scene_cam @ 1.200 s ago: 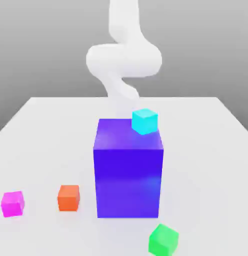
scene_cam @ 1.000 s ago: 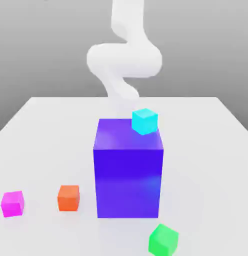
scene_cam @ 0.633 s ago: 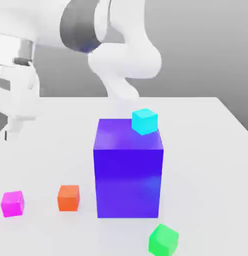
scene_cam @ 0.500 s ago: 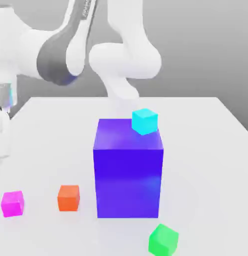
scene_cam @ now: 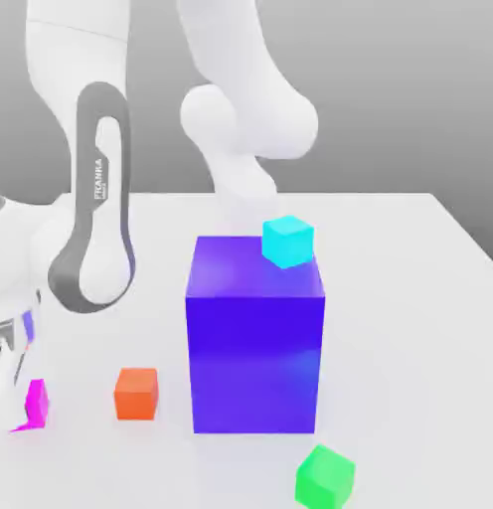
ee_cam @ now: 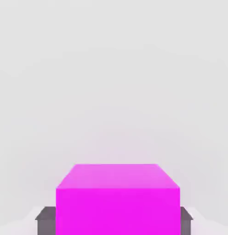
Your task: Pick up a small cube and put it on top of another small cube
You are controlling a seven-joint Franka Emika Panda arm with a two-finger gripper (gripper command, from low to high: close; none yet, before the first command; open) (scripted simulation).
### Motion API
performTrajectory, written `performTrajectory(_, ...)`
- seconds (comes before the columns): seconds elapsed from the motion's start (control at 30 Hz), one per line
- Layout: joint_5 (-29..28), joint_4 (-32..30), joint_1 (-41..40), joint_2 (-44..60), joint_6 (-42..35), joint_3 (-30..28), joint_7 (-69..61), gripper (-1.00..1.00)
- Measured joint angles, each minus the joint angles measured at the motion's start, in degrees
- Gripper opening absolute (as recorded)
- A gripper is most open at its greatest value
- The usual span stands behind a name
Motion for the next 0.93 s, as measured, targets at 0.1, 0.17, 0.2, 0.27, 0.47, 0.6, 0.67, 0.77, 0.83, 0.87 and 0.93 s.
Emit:
performTrajectory(0.1, -0.4, -0.3, 0.3, -1.2, -1.0, -0.4, 0.3, -1.00)
performTrajectory(0.17, -1.8, -1.0, 1.0, -4.9, -3.8, -1.4, 1.4, -1.00)
performTrajectory(0.2, -2.6, -1.5, 1.4, -6.9, -5.4, -2.0, 2.0, -1.00)
performTrajectory(0.27, -4.4, -1.9, 2.9, -9.9, -8.0, -1.4, 2.2, -1.00)
performTrajectory(0.47, -8.8, -1.1, 12.3, -12.9, -11.8, 8.7, -3.7, -1.00)
performTrajectory(0.6, -11.0, -0.8, 17.9, -14.5, -13.7, 15.1, -7.7, -1.00)
performTrajectory(0.67, -11.9, -0.7, 20.7, -15.3, -14.5, 18.2, -9.7, -1.00)
performTrajectory(0.77, -16.1, 0.9, 25.8, -11.5, -12.6, 21.2, -10.7, -1.00)
performTrajectory(0.83, -19.2, 1.6, 28.2, -7.3, -9.4, 20.3, -9.4, -1.00)
performTrajectory(0.87, -20.1, 1.7, 28.7, -6.1, -8.4, 19.9, -8.9, 1.00)
performTrajectory(0.93, -20.1, 1.7, 28.7, -6.1, -8.4, 19.9, -8.9, 1.00)
